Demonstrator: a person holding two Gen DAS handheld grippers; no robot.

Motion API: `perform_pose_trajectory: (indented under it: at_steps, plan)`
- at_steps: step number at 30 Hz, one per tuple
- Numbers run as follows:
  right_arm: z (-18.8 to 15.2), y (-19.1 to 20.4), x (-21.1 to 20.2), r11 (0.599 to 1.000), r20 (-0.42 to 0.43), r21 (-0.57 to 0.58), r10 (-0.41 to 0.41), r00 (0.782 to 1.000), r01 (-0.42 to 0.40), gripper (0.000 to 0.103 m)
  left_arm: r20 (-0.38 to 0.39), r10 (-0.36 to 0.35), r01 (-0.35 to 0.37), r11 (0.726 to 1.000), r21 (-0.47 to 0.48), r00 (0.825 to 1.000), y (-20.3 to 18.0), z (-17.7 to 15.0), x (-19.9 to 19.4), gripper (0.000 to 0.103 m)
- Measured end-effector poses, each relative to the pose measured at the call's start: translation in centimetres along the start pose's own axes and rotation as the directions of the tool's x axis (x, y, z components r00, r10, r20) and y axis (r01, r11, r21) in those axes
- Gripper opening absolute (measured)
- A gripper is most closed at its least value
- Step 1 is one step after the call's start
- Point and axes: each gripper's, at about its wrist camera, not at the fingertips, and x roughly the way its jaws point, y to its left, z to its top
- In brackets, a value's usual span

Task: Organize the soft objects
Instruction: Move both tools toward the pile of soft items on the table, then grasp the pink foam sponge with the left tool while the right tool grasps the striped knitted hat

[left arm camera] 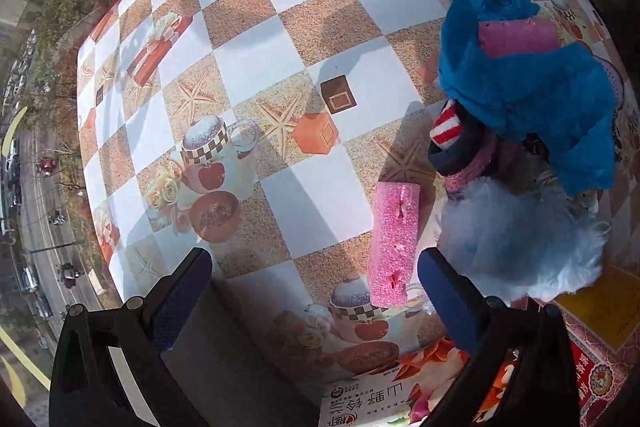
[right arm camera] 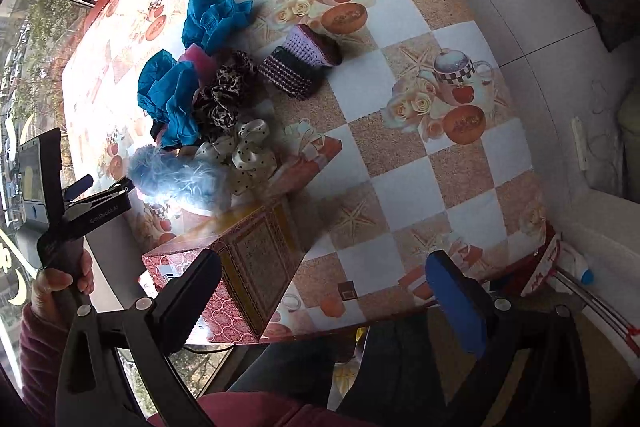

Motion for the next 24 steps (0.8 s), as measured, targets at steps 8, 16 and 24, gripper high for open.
perform_pose_trajectory:
  at_steps: [8,16,24]
  plan:
    - [0.9,-1.1,-0.1,1.0,0.003,0.028,-0.009,1.0,0.009,0.103,0.037,0.152,-0.15,0.987,-0.057,0.988,4.7,1.0,0.4,0.103]
    - [1.5,-1.0,0.6,1.0,-0.009,0.027,0.005,1.0,-0.005,0.103,0.014,-0.064,0.065,0.991,-0.118,0.998,4.5,-0.2,0.4,0.103]
    - [3.5,-0.5,1.4,0.999,-0.002,-0.045,-0.009,1.0,0.009,0.103,-0.029,-0.102,0.099,0.992,-0.08,0.994,0.4,0.4,3.2,0.103]
